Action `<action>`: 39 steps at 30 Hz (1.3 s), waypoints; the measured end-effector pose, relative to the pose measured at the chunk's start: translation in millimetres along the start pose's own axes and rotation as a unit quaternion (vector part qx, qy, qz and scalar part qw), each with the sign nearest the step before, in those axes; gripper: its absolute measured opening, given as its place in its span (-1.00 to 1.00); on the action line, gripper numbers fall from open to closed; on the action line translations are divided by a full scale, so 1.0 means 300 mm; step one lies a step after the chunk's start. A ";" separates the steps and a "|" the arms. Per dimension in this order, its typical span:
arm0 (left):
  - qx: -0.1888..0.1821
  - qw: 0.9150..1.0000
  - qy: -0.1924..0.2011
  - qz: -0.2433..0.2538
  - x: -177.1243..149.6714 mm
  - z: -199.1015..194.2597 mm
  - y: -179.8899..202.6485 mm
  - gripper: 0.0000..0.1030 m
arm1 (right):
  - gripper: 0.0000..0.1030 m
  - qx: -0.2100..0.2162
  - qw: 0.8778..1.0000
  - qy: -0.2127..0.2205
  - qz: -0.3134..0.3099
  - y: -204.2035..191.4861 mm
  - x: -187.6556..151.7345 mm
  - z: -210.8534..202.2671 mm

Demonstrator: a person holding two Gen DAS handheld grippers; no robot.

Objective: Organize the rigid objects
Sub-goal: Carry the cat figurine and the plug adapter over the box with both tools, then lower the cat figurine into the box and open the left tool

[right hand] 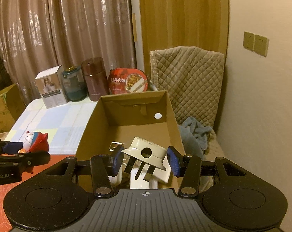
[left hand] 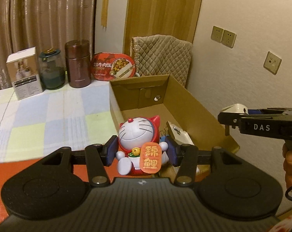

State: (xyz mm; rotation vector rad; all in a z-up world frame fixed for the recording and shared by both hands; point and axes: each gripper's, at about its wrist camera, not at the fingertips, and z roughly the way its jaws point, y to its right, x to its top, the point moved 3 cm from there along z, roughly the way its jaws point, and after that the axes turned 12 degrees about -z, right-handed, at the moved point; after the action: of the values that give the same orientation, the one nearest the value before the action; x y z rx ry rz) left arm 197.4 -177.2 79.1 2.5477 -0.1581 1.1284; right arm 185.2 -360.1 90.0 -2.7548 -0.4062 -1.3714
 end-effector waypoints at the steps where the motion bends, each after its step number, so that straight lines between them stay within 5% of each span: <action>1: -0.003 1.000 -0.002 0.003 0.013 0.021 0.005 -0.08 | -0.10 0.006 1.000 -0.003 0.001 0.014 0.015 0.024; 18: -0.009 0.999 -0.029 0.025 0.249 0.441 0.033 -0.08 | -0.10 0.047 0.998 -0.043 0.010 0.175 0.212 0.431; 39: 0.006 0.997 -0.054 0.053 0.266 0.683 0.023 -0.08 | -0.10 0.054 0.995 -0.075 -0.026 0.183 0.204 0.653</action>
State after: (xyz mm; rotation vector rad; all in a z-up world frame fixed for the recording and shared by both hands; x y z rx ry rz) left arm 392.5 -253.8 12.3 2.6392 -0.3197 1.0310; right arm 386.6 -370.6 23.4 -2.7847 -0.5446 -1.1204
